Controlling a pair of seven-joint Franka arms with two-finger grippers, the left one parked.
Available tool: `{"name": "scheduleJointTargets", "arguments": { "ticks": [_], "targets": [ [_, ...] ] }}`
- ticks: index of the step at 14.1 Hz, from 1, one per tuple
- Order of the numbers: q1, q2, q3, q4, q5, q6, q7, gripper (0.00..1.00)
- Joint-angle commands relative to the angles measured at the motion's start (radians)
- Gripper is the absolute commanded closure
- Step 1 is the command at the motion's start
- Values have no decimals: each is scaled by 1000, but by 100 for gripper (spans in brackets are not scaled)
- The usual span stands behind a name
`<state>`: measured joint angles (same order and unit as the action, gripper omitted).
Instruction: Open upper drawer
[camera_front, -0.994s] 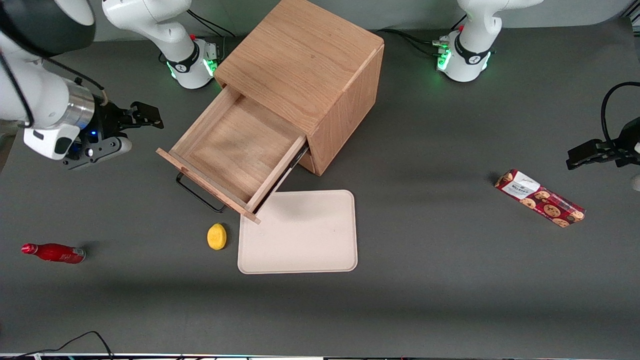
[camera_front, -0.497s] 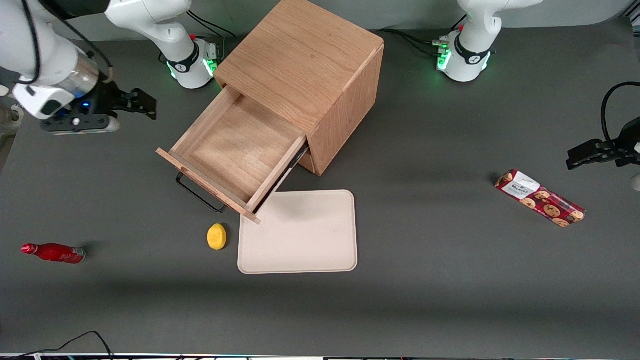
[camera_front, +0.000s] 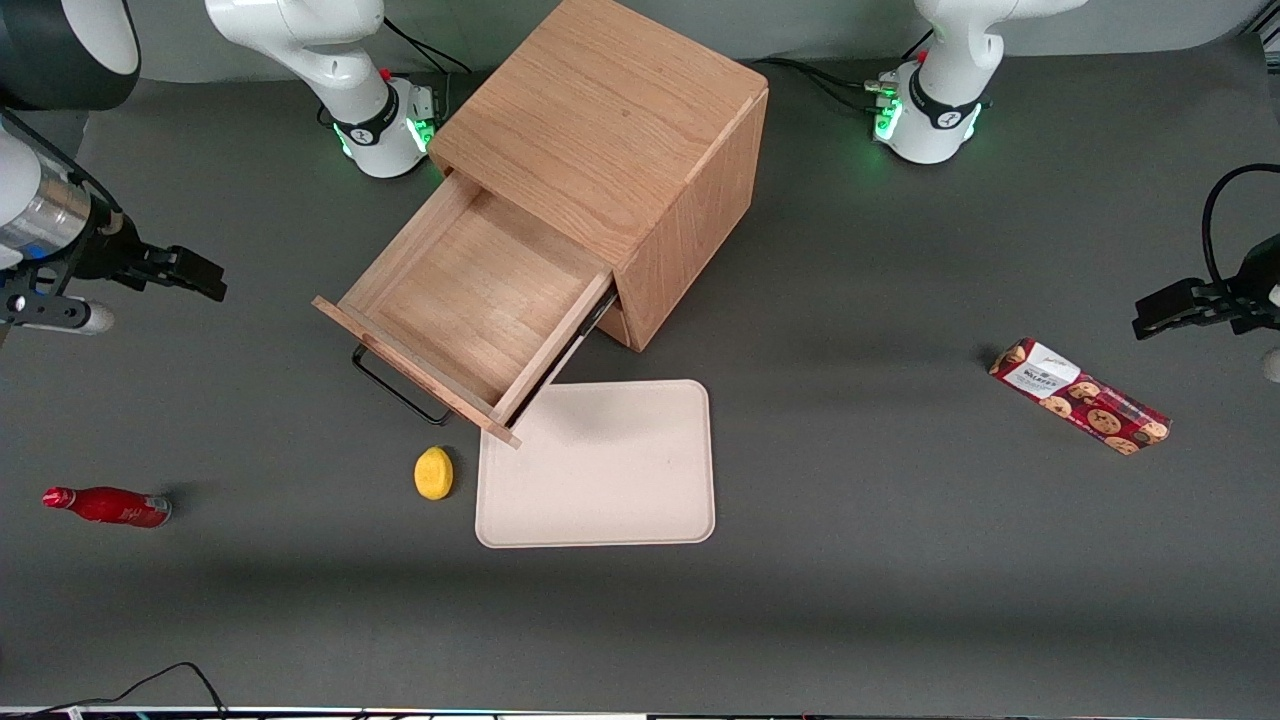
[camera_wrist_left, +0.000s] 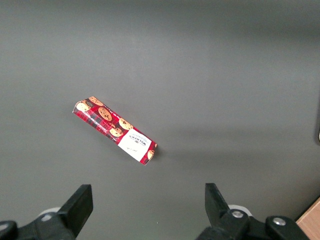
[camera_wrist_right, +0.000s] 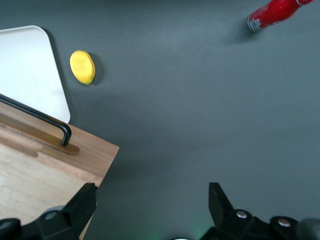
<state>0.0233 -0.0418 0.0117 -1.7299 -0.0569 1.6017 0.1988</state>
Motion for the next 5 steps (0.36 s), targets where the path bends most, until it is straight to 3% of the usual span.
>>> {"name": "scheduleJointTargets", "arguments": {
  "ticks": [1,5],
  "targets": [
    [-14,10,16,32,-15,-3,21,0],
    [-20,19,14,56,-17,-3,21,0]
  ]
}}
